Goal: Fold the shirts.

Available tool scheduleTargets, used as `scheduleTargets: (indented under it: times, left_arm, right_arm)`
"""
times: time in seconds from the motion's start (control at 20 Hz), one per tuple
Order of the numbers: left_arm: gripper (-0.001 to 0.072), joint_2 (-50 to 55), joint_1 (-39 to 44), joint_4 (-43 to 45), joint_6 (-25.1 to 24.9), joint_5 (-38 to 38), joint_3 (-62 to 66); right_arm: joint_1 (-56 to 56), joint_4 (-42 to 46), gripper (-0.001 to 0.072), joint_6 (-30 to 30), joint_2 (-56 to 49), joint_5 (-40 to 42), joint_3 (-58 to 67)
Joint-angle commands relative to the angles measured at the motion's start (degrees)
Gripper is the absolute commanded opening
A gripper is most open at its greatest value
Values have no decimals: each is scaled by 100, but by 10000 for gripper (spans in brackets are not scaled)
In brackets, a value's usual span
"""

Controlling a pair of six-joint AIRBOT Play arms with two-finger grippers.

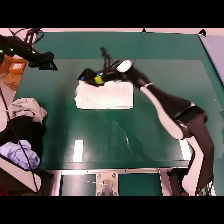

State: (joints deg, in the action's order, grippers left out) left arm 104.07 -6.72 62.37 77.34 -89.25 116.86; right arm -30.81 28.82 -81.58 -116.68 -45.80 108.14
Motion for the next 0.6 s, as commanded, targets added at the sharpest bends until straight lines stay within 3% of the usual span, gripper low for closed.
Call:
scheduleTargets:
  times: [0.0, 0.15, 0.35, 0.45, 0.55]
  left_arm:
    - [22, -7, -107, 33, -140, -26, 2]
    - [23, -7, -107, 26, -136, -28, 2]
    - [23, -7, -107, 26, -129, -39, 2]
    - [23, -7, -107, 26, -127, -42, 2]
    - [23, -7, -107, 26, -83, -42, 2]
  right_arm:
    - [208, -26, 507, 404, -109, -125, 50]
    - [1421, -7, 486, 337, 267, -1635, 48]
    - [2850, 892, 489, -455, 393, -3300, -24]
    - [3292, 1572, 497, -765, 398, -3724, -299]
    - [3429, 1801, 543, -820, 398, -3580, -756]
